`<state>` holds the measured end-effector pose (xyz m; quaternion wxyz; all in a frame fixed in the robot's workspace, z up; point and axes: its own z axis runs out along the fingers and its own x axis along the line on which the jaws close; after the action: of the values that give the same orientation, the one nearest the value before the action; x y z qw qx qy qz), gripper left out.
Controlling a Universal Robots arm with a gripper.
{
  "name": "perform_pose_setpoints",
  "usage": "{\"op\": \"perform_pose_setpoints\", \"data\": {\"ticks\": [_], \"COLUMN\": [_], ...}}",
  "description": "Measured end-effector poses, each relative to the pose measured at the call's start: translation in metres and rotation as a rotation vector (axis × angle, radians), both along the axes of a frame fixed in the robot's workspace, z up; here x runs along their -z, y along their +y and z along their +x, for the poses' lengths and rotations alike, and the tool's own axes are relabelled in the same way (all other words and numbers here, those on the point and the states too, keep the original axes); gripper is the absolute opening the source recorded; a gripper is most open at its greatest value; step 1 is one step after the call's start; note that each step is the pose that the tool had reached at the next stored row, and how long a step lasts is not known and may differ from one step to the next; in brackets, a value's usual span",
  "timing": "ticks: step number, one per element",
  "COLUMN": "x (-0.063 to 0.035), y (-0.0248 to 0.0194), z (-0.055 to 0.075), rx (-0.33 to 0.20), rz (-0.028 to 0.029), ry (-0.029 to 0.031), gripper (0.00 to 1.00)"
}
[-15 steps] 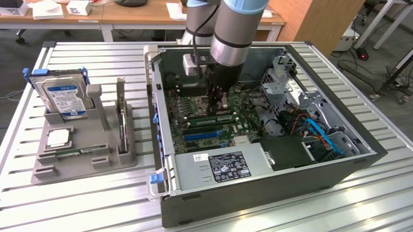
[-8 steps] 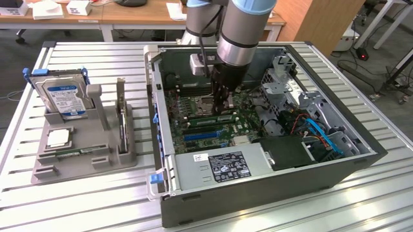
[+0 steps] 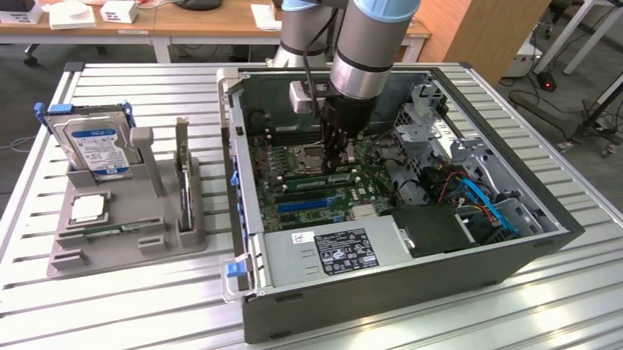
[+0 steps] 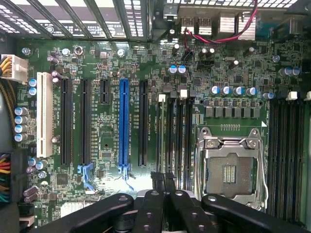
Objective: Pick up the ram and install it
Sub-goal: 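Press down the ram until it locks into place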
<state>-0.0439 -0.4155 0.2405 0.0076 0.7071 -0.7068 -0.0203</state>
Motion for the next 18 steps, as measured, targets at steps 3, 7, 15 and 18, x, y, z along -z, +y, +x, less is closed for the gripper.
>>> {"op": "perform_pose_setpoints", "data": {"ticks": [3, 7, 15, 18], "x": [0.0011, 0.0046, 0.0075, 0.0093], "y": [0.0001, 0.0, 0.0, 0.0], "z": [0.0001, 0.0002, 0.0001, 0.0002], "rx": [0.0, 0.0, 0.0, 0.0], "rz": [0.0003, 0.0013, 0.004, 0.0042], "ry": [-0.0002, -0.0001, 0.0001, -0.0001], "gripper": [0.09, 0.09, 0.09, 0.09]}}
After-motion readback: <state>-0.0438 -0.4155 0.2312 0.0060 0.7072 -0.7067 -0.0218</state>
